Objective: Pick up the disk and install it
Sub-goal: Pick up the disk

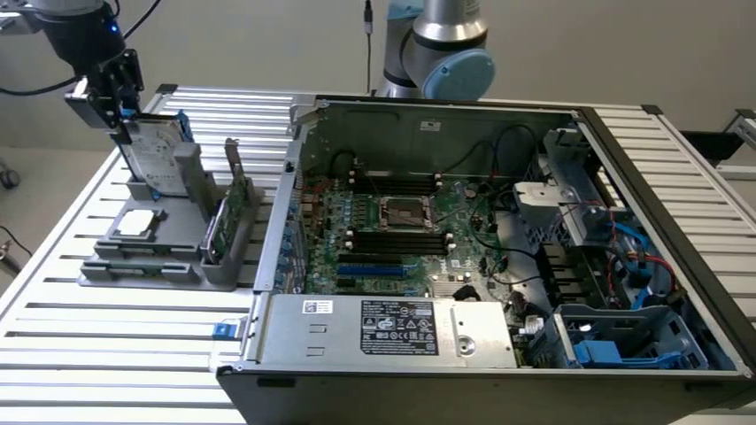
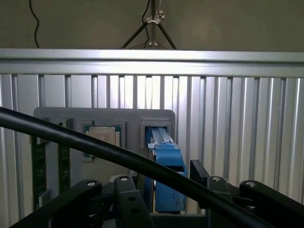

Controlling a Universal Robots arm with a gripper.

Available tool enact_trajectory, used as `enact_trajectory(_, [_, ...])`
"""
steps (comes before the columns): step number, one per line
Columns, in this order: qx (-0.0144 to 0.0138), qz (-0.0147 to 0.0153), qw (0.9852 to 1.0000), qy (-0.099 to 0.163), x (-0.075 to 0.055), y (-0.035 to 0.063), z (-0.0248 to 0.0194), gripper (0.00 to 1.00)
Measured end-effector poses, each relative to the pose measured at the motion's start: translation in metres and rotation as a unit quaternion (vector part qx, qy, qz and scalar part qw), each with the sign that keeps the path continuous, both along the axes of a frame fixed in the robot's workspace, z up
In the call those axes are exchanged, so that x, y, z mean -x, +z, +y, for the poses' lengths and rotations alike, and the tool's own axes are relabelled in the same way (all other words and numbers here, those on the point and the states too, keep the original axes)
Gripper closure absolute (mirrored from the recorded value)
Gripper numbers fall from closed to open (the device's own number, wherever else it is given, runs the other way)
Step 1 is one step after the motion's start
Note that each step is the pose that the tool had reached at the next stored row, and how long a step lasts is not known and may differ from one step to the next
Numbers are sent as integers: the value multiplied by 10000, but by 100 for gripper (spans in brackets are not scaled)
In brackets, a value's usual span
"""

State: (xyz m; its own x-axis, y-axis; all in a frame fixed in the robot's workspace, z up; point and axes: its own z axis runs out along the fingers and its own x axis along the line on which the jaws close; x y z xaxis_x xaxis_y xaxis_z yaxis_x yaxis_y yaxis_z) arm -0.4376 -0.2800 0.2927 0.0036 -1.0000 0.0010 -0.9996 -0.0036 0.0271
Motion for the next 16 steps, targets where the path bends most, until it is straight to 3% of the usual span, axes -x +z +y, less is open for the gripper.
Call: enact_trajectory(16, [-1, -5, 10000, 19, 6, -43, 0, 46])
